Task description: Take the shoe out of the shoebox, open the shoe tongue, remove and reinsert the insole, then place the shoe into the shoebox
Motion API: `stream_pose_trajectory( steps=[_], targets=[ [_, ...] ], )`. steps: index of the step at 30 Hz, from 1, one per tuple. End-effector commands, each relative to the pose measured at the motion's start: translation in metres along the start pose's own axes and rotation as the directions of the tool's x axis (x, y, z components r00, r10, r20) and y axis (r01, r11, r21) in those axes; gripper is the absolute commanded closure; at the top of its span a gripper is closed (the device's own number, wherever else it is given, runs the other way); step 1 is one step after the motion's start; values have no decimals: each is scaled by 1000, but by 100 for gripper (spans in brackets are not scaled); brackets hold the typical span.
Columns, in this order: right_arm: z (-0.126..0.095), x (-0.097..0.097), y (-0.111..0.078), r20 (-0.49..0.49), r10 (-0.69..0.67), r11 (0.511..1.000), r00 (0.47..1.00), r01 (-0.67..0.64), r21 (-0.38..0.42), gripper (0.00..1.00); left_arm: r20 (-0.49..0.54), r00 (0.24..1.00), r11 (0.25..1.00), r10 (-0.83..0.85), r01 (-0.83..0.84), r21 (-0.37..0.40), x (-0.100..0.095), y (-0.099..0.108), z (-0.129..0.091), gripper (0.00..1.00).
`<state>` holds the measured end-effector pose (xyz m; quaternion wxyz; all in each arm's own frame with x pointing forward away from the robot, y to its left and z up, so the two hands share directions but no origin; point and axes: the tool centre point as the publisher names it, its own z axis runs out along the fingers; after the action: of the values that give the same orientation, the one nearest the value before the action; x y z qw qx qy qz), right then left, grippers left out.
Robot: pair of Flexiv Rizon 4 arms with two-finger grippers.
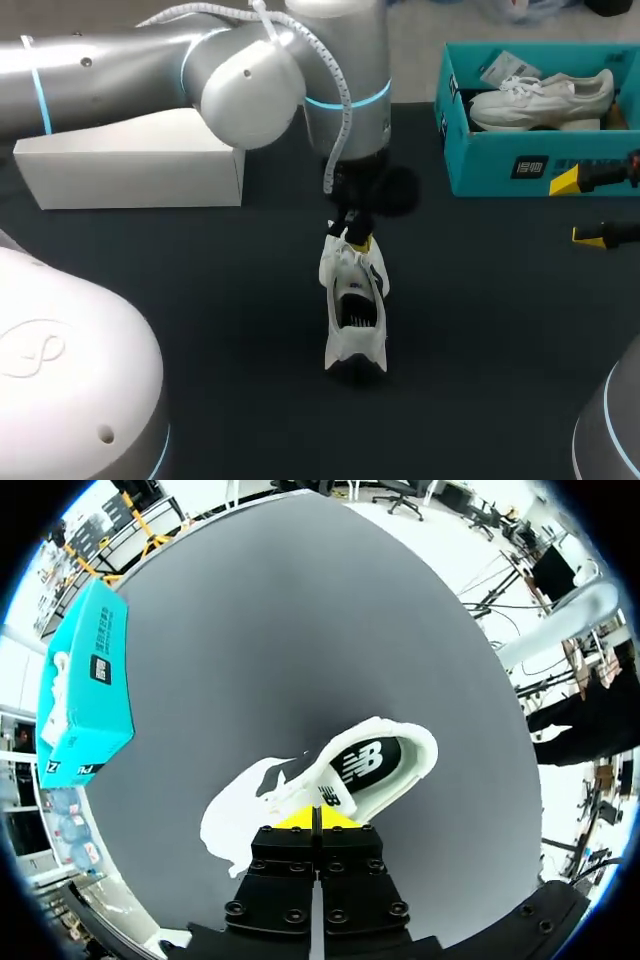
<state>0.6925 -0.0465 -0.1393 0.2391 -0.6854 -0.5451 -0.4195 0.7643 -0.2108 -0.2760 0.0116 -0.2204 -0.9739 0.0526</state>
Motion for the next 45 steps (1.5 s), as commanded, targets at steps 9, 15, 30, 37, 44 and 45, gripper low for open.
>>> stream_pose_trajectory(
  steps=[9,15,30,37,44,45],
  targets=[
    [0,0,-1,1,1,1000,1000,-1,-1,0,-79,826,830,-558,555,-61,16,-16,17,100],
    [0,0,-1,1,1,1000,1000,-1,-1,0,-134,869,879,-477,475,-48,36,-19,22,100],
    [0,0,-1,1,1,1000,1000,-1,-1,0,-37,935,929,-354,346,-133,92,-52,26,0],
    [0,0,-1,1,1,1000,1000,-1,-1,0,-20,945,939,-327,323,-117,106,-51,42,0],
    [0,0,-1,1,1,1000,1000,-1,-1,0,-12,954,949,-301,298,-103,105,-42,61,0],
    [0,0,-1,1,1,1000,1000,-1,-1,0,-8,955,950,-298,296,-99,105,-39,65,0]
  ],
)
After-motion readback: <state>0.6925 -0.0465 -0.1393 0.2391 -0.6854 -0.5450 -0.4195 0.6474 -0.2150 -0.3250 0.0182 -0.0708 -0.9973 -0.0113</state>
